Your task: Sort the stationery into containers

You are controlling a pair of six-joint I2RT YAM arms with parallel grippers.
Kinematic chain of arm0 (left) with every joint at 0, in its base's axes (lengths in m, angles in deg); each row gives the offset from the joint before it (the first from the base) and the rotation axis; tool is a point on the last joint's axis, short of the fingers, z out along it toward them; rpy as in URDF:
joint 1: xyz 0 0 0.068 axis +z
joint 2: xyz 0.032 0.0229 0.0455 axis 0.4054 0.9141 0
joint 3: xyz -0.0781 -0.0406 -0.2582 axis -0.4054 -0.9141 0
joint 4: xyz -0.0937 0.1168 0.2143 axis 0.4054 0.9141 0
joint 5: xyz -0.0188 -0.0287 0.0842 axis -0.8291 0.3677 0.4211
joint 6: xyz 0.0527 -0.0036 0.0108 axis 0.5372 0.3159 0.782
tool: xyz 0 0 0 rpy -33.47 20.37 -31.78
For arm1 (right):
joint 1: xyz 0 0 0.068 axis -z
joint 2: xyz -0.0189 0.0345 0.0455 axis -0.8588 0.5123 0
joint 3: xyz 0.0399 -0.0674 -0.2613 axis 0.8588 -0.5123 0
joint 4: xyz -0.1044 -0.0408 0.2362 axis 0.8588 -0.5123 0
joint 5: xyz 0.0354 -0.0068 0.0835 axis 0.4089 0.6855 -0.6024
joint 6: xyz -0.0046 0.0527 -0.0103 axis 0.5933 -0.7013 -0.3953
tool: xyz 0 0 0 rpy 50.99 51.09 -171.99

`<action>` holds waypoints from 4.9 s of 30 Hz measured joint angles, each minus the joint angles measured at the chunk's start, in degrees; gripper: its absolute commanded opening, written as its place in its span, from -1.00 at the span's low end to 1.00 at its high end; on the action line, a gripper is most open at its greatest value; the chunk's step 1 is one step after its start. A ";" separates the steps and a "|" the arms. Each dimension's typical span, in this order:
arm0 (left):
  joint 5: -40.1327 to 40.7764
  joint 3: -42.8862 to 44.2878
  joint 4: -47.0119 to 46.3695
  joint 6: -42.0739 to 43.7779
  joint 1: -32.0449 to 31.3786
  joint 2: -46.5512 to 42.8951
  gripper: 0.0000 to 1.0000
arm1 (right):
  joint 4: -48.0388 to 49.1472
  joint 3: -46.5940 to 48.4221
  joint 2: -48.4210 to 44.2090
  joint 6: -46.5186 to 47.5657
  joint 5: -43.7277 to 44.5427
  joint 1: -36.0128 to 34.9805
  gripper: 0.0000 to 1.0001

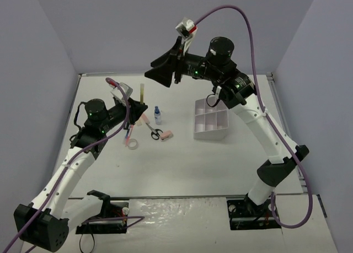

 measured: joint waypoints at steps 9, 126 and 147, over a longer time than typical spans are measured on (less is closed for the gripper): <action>-0.03 0.00 -0.03 -0.36 0.00 -0.06 -1.00 | 4.59 -1.70 3.34 -4.18 1.08 -2.46 0.05; -5.47 5.07 17.13 -6.74 3.07 3.89 -1.00 | 38.69 -46.88 -6.36 -0.13 32.18 -12.09 -1.00; -6.18 5.72 10.40 -7.10 4.80 3.47 -1.00 | 22.32 -29.22 -1.83 0.73 25.37 -9.34 -0.43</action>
